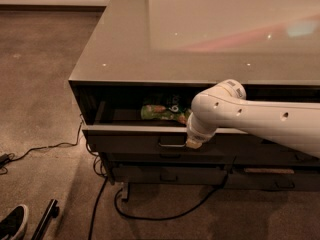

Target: Open top drawer

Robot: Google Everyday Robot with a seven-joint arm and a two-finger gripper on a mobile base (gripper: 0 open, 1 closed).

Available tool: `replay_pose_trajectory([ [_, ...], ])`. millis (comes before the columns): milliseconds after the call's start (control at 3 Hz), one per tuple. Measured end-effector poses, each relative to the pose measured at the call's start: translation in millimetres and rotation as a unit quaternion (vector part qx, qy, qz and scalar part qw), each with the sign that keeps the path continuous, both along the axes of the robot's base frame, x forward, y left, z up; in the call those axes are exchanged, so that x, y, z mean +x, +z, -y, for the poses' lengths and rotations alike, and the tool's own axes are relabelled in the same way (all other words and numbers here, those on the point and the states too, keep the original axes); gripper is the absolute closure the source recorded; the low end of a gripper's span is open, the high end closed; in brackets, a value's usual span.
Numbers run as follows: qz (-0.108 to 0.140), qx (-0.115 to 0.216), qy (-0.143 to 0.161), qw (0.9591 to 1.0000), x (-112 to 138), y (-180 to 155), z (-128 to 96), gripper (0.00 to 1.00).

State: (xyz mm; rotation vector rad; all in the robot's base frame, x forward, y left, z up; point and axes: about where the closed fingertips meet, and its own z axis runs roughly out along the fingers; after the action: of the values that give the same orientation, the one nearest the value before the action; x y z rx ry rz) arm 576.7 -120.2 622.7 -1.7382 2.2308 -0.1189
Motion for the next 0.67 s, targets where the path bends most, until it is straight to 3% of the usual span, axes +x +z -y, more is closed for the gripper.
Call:
replay_pose_trajectory([
  [333,0.0,0.0,0.0,1.0,0.0,0.0,0.0,0.12],
  [667,0.0,0.0,0.0,1.0,0.0,-0.1,0.0,0.0],
])
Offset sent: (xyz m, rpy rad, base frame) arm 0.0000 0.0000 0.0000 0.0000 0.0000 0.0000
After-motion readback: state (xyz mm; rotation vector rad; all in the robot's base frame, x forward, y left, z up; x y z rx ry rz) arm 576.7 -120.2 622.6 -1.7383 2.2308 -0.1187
